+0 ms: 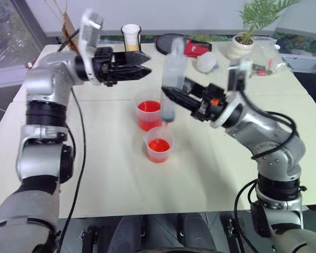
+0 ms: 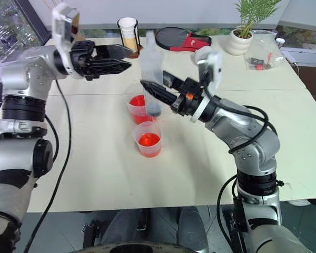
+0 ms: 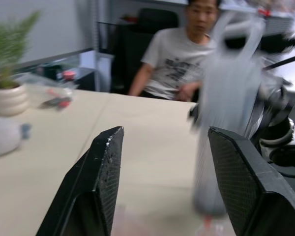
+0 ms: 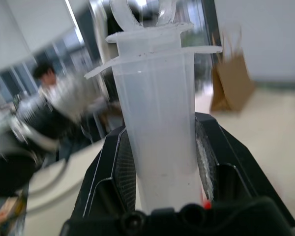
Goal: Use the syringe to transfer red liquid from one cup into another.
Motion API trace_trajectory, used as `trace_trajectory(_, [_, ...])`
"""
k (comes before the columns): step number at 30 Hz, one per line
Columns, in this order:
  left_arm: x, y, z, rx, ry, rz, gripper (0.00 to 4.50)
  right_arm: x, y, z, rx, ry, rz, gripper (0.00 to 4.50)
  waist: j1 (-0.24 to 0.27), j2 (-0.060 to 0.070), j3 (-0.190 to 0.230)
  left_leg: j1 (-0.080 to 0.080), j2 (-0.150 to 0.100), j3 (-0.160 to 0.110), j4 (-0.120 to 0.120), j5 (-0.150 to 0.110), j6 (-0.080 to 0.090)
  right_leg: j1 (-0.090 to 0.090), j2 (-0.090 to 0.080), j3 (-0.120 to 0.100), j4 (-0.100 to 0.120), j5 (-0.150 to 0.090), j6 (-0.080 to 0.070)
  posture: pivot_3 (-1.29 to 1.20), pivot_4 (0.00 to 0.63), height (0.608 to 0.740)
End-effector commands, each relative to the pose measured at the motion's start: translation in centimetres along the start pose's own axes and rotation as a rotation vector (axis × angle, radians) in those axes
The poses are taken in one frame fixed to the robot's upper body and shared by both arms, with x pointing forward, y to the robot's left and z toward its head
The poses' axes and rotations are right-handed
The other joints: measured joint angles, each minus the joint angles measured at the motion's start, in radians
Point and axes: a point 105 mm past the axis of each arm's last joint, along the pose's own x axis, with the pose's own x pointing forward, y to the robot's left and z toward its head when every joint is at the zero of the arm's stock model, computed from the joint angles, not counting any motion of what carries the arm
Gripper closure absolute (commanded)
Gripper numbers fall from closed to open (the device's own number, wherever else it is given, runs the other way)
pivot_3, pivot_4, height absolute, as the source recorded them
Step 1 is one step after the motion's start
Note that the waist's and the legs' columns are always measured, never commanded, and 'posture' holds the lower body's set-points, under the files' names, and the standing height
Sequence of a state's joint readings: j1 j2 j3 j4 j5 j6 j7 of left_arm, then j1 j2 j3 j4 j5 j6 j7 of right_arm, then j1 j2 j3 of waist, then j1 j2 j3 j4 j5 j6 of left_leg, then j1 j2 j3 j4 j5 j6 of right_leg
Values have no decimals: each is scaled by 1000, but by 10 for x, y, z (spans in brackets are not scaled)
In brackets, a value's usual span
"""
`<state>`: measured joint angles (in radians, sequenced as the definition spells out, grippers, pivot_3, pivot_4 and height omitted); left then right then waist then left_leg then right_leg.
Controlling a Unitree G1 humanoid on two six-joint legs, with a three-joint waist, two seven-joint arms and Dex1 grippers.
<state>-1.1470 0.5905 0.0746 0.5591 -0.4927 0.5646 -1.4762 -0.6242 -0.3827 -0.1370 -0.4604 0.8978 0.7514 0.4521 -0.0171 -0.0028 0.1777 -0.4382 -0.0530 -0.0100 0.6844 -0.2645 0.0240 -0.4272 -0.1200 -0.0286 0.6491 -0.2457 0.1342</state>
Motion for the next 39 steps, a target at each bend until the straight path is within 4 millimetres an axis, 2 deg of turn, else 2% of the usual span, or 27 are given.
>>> trace_trajectory(1, [-19,-7,11,35,-16,40,1634,-11,-35,40,135,-116,-127,3182,1,0,0,0,0,0,0,0,0,0,0,0,0,0,0,0,150,740])
trace_trajectory(3, [-20,-18,4,44,32,21,1634,-20,-59,52,186,-85,-214,3182,9,0,0,0,0,-1,0,0,0,1,0,0,0,0,0,0,150,740])
trace_trajectory(6, [-15,-38,-19,88,170,-23,1634,-35,-92,62,241,53,-333,3182,12,0,0,0,-1,-2,0,0,0,2,-1,1,-1,0,0,0,150,740])
trace_trajectory(8, [-11,-49,-31,108,221,-40,1634,-46,-113,52,292,213,-438,3182,10,0,0,0,-1,-1,-1,0,1,2,-2,1,-2,0,-1,0,150,740])
trace_trajectory(12, [0,-57,-50,140,249,-30,1634,-76,-144,6,385,574,-675,3182,2,0,0,0,0,1,-2,-1,1,1,-2,2,-4,0,-1,0,150,740])
trace_trajectory(18, [7,-61,-60,123,197,13,1634,-105,-158,-43,504,893,-845,3182,0,1,1,-1,1,4,-2,-3,4,0,-1,3,-4,0,-1,0,150,740])
trace_trajectory(26, [7,-66,-70,92,169,59,1634,-107,-168,-69,569,993,-929,3182,3,2,1,-1,0,4,-1,-1,2,0,-1,3,-4,0,-1,0,150,740])
trace_trajectory(32, [-1,-60,-77,60,163,108,1634,-106,-168,-83,596,1018,-950,3182,2,2,1,-1,0,4,-1,-1,2,0,-1,3,-4,0,-1,0,150,740])
trace_trajectory(36, [-5,-56,-76,61,157,132,1571,-106,-170,-85,596,1013,-953,1285,2,2,1,-1,0,4,-1,-1,1,0,-1,3,-4,0,-1,0,150,740])
trace_trajectory(38, [-13,-47,-73,55,147,183,1571,-105,-174,-78,576,972,-954,252,1,2,1,-1,0,4,-1,-1,1,0,-1,3,-4,0,-1,0,150,740])
trace_trajectory(39, [-16,-44,-72,55,143,204,1571,-104,-177,-74,564,952,-951,64,0,2,1,-1,0,4,-1,-1,1,0,-1,3,-4,0,-1,0,150,740])
